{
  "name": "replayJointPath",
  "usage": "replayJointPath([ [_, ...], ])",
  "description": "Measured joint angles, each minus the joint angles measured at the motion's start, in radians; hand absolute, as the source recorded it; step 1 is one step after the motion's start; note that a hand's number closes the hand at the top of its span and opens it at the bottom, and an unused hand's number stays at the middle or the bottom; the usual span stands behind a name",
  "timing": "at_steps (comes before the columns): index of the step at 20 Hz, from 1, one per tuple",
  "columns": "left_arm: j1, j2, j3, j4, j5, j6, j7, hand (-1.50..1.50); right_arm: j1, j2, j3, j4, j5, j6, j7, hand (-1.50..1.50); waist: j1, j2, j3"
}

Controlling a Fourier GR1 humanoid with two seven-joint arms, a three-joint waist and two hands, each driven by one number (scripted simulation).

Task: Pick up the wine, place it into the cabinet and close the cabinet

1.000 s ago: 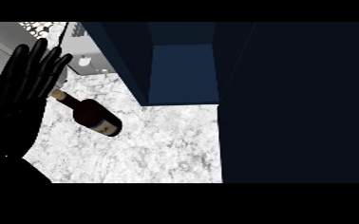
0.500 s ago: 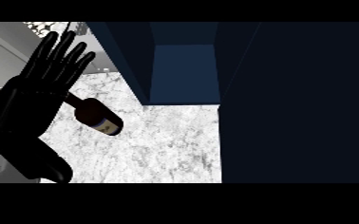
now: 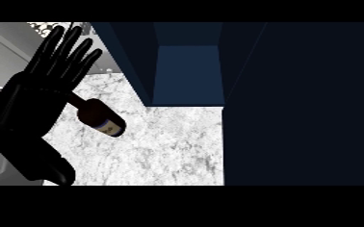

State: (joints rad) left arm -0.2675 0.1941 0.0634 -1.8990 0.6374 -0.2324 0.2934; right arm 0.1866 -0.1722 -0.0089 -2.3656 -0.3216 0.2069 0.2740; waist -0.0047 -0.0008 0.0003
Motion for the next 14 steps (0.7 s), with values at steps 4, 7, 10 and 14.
replayJointPath([
  [4,-0.005,-0.001,0.006,-0.015,0.0,0.008,0.022,-1.5,-0.02,0.004,-0.016,0.004,0.0,0.014,0.019,-1.5,0.002,0.0,0.0],
  [7,0.016,0.002,0.01,-0.058,0.003,0.014,0.043,-1.5,-0.054,0.006,-0.02,0.0,0.0,0.003,0.054,-1.5,0.003,0.0,0.0],
  [10,0.03,-0.009,0.001,-0.078,-0.018,0.022,0.046,-1.5,-0.066,0.025,0.009,-0.007,0.018,-0.013,0.079,-1.5,0.003,0.0,0.0],
  [14,0.054,-0.016,0.003,-0.065,-0.038,0.003,0.03,-1.5,-0.099,0.024,-0.012,0.002,0.014,-0.012,0.106,-1.5,0.003,0.0,0.0],
])
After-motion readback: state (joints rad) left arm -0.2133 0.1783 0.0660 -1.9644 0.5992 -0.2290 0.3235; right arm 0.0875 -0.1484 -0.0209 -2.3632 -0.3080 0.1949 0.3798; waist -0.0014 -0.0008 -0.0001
